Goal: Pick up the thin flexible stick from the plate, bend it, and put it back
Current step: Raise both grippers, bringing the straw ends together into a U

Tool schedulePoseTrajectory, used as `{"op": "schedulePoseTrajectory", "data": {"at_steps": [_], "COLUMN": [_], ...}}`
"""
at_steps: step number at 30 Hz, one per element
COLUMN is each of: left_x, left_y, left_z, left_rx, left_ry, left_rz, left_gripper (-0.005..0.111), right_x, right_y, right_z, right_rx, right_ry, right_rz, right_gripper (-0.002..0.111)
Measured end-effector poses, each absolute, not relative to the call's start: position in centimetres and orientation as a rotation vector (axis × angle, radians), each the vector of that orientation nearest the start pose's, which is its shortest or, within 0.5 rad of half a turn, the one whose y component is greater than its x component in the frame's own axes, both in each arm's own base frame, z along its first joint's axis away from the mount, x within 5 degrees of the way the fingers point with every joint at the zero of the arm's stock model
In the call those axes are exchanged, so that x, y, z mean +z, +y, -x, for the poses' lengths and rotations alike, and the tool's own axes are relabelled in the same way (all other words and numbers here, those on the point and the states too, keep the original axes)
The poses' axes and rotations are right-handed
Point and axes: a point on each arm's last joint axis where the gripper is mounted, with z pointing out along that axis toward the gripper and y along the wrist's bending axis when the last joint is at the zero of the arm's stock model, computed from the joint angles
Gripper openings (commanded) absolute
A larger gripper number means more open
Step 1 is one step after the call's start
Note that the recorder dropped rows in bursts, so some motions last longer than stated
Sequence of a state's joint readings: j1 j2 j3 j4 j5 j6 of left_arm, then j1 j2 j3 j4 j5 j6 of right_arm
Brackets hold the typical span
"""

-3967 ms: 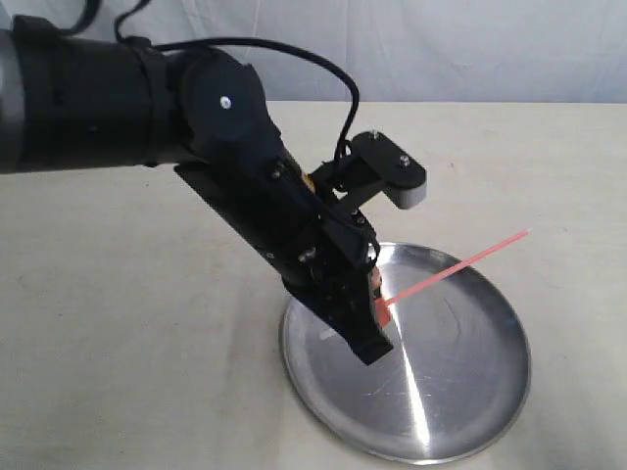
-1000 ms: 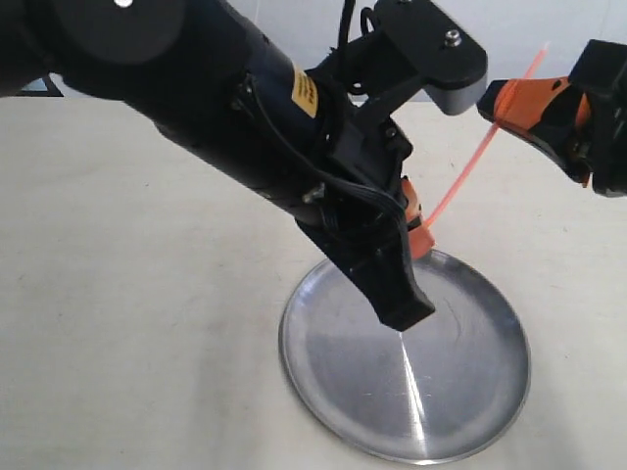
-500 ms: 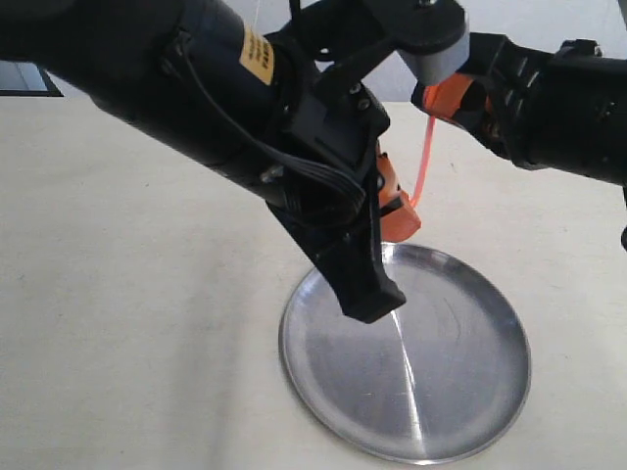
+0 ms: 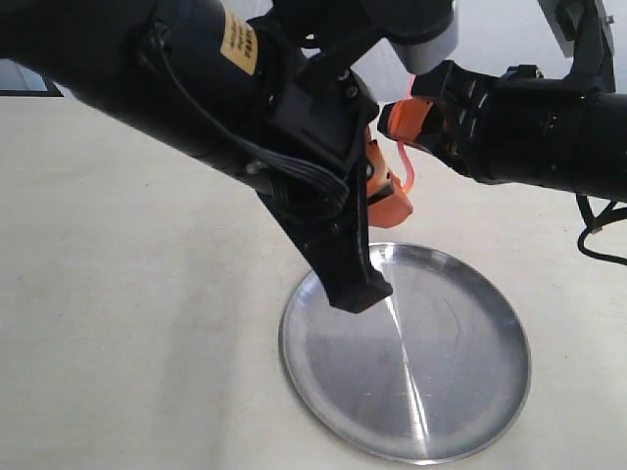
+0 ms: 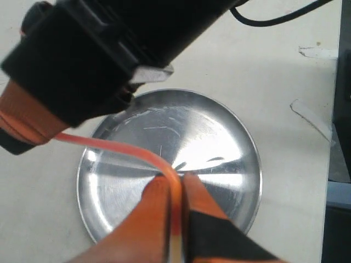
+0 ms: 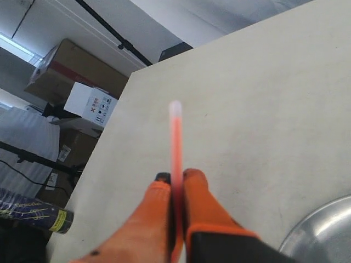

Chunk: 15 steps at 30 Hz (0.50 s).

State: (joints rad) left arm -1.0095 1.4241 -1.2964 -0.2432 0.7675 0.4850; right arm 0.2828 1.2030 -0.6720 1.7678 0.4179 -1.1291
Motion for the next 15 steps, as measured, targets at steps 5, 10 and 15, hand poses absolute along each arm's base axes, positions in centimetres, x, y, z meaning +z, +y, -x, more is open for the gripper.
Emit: {"op": "schedulePoseTrajectory", "data": {"at_steps": [5,10,15], "left_x": [35.70,36.04,36.33], "left_y": [-27.15,-27.09,-27.06], "left_z": [-15.41,-15.58,-16.01], "left_rx": [-0.515,-0.507,-0.477], "left_ry": [1.840,1.827,1.817], "left_rz": [-1.537,-1.500,-1.443], "left_gripper": [0.000,0.000,0.000], "right_x": [28.40,28.43,28.20], "right_y": [10.45,10.48,10.40], "right_z": [-22.86,-22.85,-23.04], "right_rx": [1.008,1.015,1.003], "right_ry": [2.031,2.029,2.038], "right_rz": [-0.087,-0.088,-0.099], "right_gripper": [-0.001,-0.001,-0.001]}}
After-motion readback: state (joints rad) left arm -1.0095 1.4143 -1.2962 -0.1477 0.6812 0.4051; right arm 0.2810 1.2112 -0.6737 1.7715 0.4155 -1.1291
